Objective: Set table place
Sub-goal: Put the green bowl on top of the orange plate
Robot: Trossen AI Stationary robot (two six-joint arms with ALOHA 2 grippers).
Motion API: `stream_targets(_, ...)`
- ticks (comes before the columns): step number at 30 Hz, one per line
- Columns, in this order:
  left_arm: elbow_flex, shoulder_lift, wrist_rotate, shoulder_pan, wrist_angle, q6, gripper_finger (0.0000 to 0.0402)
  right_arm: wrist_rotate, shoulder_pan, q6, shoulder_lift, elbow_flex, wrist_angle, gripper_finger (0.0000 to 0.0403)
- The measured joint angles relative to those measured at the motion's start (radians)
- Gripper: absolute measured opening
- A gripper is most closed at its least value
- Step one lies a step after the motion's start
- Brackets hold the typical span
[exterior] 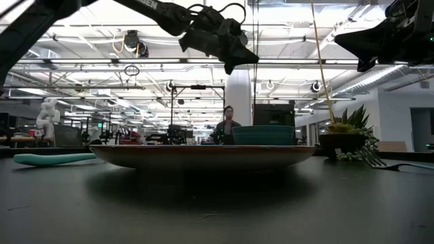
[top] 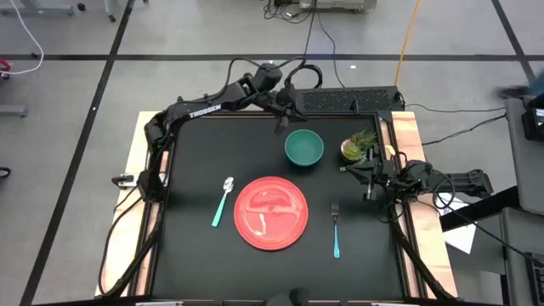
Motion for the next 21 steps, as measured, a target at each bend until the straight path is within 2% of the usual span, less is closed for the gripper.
stream_targets(7,0.175,0.087,-0.023,0.006,-0.241,0.113,0.0026,0.0,0.0,0.0,0.0,0.0,0.0,0.0)
stream_targets(15,0.183,0.105,-0.272,-0.004,-0.505,0.369,0.0026,0.0,0.0,0.001,0.002,0.0,-0.003,0.0)
stream_targets(21,0.182,0.125,-0.357,-0.016,-0.603,0.479,0.0026,0.0,0.0,0.003,0.003,0.0,-0.004,0.0)
